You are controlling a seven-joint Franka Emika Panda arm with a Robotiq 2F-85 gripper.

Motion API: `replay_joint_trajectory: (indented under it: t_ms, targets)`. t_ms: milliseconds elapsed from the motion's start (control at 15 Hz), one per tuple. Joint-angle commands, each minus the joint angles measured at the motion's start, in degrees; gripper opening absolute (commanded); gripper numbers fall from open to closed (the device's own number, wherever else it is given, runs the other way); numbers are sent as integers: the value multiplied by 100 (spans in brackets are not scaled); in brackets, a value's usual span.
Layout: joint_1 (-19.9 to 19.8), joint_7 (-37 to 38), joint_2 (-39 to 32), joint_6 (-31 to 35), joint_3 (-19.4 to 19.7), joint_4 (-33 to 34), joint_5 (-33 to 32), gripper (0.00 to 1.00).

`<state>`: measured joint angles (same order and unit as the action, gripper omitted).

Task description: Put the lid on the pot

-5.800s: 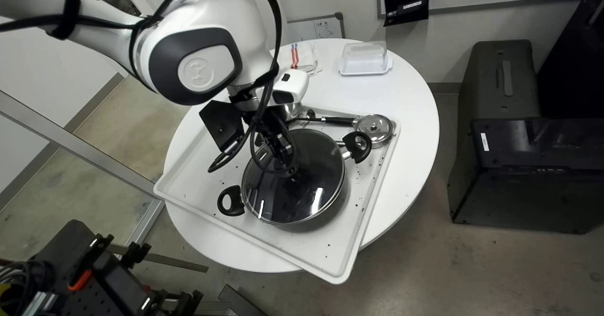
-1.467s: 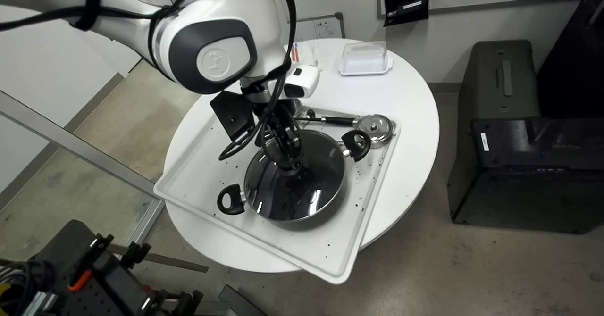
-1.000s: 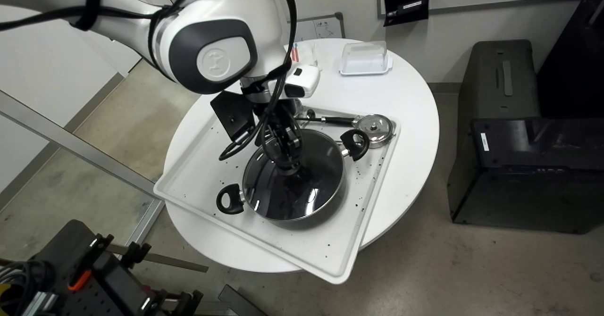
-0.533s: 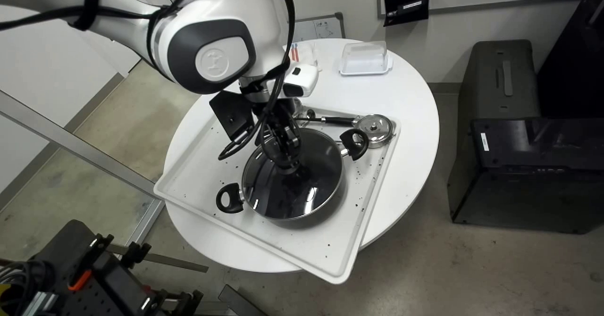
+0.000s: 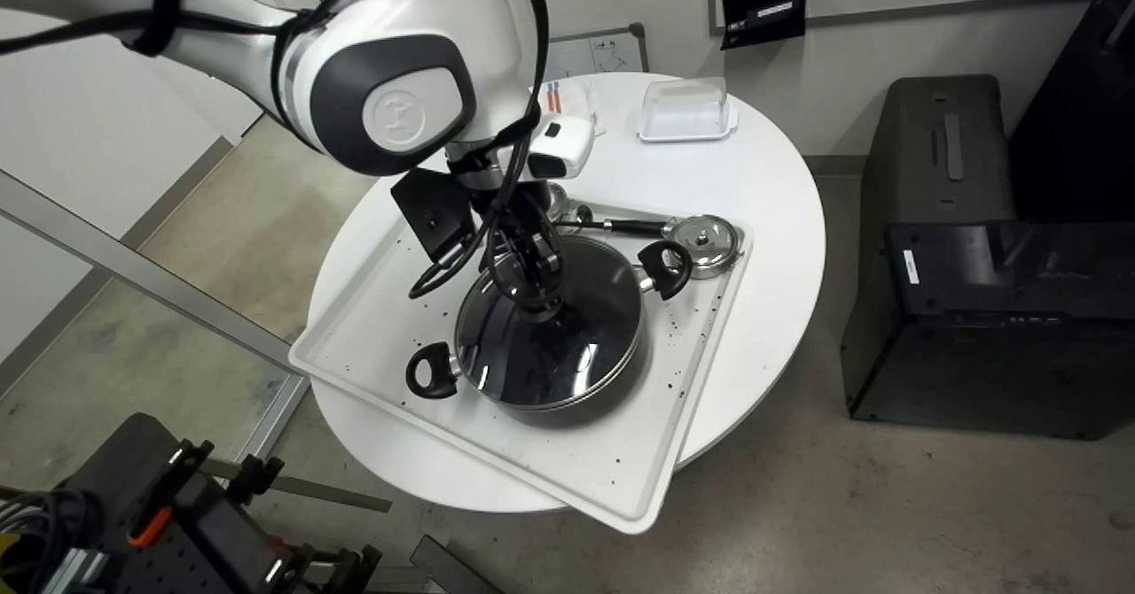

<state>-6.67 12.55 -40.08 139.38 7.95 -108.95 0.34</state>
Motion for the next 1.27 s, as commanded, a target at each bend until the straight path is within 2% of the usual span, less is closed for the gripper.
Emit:
replay_joint_trajectory:
  t_ms: [0, 267, 333, 400, 533, 733, 1200]
  targets:
    - [-29, -103, 237, 45, -57, -177, 185, 23]
    - [-25, -91, 200, 18, -47, -151, 176, 23]
    - [-21, -89, 197, 10, -44, -149, 170, 40]
    - [-23, -87, 198, 3, -47, -150, 176, 73]
    - [-26, -89, 207, 9, -50, -159, 182, 80]
    - [-28, -94, 263, 22, -58, -175, 186, 100]
    - [-6, -86, 382, 45, -58, -243, 157, 100]
